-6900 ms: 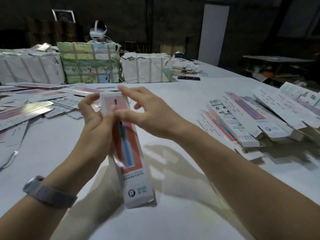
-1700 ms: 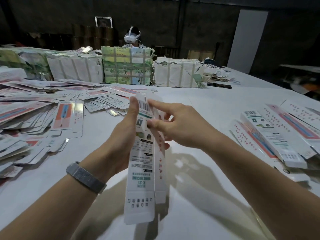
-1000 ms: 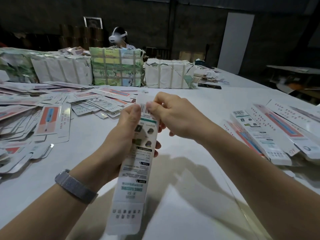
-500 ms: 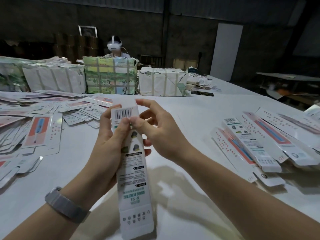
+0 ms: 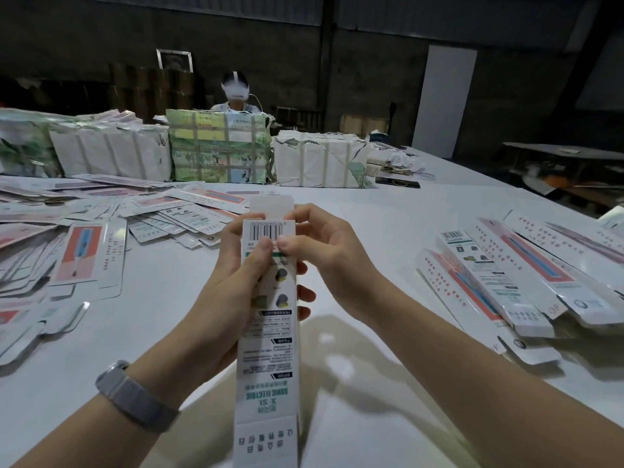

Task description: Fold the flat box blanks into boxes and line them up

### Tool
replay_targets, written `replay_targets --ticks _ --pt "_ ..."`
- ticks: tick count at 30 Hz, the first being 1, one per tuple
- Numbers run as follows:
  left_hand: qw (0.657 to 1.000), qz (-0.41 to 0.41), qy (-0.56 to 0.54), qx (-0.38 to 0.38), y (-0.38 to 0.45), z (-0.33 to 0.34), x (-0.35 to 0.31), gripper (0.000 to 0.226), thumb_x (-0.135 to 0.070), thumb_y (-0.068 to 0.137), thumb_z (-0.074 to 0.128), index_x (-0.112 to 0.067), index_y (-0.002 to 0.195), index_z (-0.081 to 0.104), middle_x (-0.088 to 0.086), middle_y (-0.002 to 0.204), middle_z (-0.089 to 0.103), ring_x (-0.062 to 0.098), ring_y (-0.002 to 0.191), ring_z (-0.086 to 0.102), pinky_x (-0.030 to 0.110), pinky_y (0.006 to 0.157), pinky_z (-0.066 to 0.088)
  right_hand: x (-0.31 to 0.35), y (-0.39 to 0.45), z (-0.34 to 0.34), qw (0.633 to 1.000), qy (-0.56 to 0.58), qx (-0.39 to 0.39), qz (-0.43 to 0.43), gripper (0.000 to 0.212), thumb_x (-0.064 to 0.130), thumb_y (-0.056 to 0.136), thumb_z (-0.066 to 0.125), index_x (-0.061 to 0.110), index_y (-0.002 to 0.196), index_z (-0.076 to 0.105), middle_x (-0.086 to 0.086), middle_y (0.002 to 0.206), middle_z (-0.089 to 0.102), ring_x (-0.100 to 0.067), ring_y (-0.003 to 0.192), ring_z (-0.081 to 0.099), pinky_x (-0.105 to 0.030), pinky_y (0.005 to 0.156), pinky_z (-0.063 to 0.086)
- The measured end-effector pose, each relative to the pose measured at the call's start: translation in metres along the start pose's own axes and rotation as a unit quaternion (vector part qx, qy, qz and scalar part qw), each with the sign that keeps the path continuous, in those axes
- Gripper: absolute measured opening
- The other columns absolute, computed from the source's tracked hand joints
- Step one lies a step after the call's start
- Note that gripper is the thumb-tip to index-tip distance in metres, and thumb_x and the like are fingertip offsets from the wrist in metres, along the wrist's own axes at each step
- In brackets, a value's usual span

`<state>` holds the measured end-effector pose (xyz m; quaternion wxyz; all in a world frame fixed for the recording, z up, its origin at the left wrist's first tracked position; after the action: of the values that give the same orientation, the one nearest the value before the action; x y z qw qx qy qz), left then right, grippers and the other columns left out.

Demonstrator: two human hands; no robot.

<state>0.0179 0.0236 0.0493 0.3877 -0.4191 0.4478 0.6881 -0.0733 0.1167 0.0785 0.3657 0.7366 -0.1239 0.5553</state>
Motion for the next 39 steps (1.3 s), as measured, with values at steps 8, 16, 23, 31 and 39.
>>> replay_targets --ticks 8,16,23,31,39 --pt "1.000 0.009 0.029 -0.004 0.009 0.001 -0.001 0.036 -0.039 0.097 0.044 -0.051 0.131 0.038 0.025 0.087 0.069 0.030 0.068 0.074 0.035 0.058 0.059 -0.001 0.004 -0.004 0.999 0.023 -0.016 -0.016 0.055 0.013 0.076 0.068 0.032 0.126 0.054 -0.008 0.107 0.066 -0.019 0.092 0.062 -0.027 0.066 0.050" --pt "1.000 0.001 0.029 -0.011 0.003 -0.001 0.005 0.044 -0.048 0.089 0.050 -0.066 0.128 0.038 0.017 0.092 0.072 0.040 0.071 0.072 0.043 0.057 0.059 0.006 0.003 0.000 0.999 0.028 -0.027 -0.005 0.014 0.025 0.086 0.064 0.016 0.075 0.063 -0.012 0.074 0.062 -0.022 0.062 0.054 -0.031 0.054 0.042" --pt "0.998 0.022 0.054 0.020 0.002 0.004 0.004 0.048 -0.045 0.091 0.049 -0.065 0.131 0.034 0.013 0.085 0.072 0.038 0.069 0.072 0.043 0.058 0.059 0.013 0.006 -0.002 0.997 0.054 -0.020 0.055 0.010 0.015 0.074 0.062 0.019 0.079 0.070 -0.001 0.066 0.064 -0.016 0.060 0.056 -0.029 0.055 0.042" --pt "0.997 0.017 0.054 0.046 0.002 0.006 0.004 0.053 -0.044 0.091 0.048 -0.060 0.138 0.028 0.011 0.085 0.073 0.038 0.069 0.072 0.044 0.057 0.059 0.014 0.007 -0.008 0.996 0.016 -0.085 0.034 0.023 0.002 0.088 0.061 0.015 0.075 0.075 -0.009 0.071 0.069 -0.026 0.068 0.061 -0.045 0.067 0.045" --pt "0.997 0.028 0.044 0.061 0.001 0.003 0.003 0.038 -0.044 0.095 0.048 -0.056 0.129 0.038 0.012 0.089 0.073 0.040 0.072 0.073 0.045 0.058 0.059 0.022 0.010 -0.015 0.999 -0.028 -0.029 0.032 0.025 0.004 0.090 0.060 0.017 0.079 0.078 -0.015 0.081 0.069 -0.029 0.079 0.061 -0.048 0.075 0.047"
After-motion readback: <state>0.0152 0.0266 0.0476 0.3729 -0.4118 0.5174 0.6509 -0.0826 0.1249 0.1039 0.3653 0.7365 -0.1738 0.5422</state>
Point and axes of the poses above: each hand's wrist, its own y-axis towards the middle knuckle, its own z-axis out of the palm, x = y × z, the point moved 4 cm from there along y, towards the middle knuckle
